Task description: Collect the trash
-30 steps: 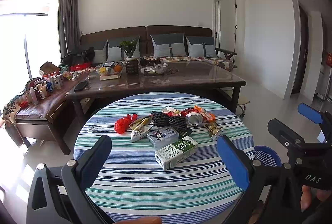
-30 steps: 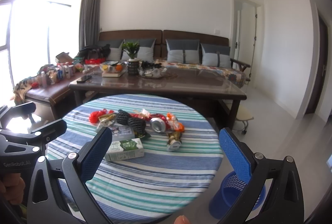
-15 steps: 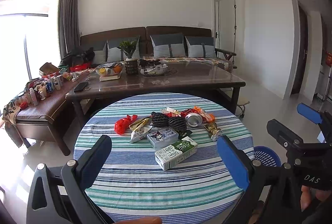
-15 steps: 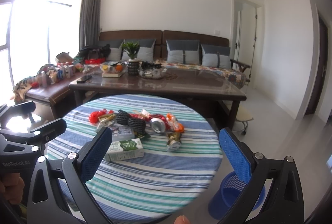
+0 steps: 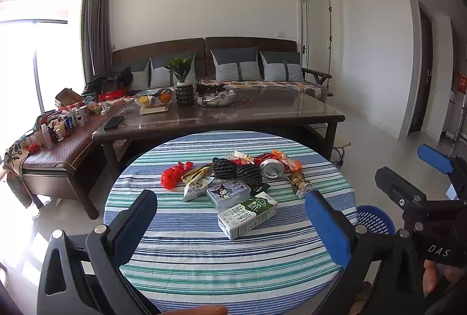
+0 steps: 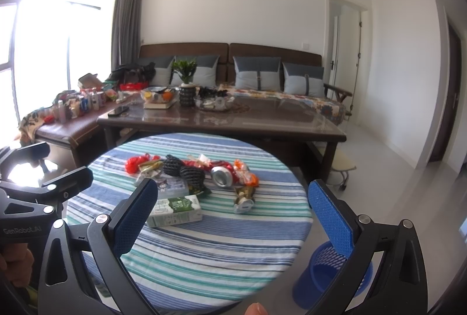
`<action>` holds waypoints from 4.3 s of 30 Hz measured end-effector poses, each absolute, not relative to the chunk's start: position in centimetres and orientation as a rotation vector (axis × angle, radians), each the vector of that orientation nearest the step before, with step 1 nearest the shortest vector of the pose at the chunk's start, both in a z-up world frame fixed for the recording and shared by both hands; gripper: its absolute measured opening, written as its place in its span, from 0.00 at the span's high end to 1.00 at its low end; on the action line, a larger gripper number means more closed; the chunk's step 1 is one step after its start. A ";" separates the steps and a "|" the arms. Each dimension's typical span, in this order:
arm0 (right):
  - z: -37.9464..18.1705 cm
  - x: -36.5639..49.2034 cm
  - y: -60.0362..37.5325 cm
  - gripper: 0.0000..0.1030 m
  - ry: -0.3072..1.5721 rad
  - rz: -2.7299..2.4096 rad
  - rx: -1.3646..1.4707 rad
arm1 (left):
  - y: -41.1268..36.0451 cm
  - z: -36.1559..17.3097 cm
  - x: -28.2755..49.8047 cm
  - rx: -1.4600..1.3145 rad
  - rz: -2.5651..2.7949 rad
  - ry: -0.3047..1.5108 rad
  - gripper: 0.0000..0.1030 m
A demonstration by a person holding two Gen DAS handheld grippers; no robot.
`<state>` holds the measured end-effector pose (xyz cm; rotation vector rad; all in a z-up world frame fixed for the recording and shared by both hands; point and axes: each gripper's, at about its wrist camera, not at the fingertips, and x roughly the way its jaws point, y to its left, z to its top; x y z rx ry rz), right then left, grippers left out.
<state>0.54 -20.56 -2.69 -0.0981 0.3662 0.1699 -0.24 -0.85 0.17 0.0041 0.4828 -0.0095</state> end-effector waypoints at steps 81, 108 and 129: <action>-12.0 7.2 -23.6 0.00 0.550 0.150 -0.032 | 0.2 -14.7 16.5 0.254 -0.461 0.769 0.00; -19.3 24.6 -24.1 0.62 1.002 0.359 0.008 | -1.7 -17.6 18.8 0.228 -0.456 0.870 0.44; -19.4 16.6 -23.9 0.35 1.025 0.488 -0.097 | -1.5 -18.2 14.8 0.092 -0.288 0.995 0.34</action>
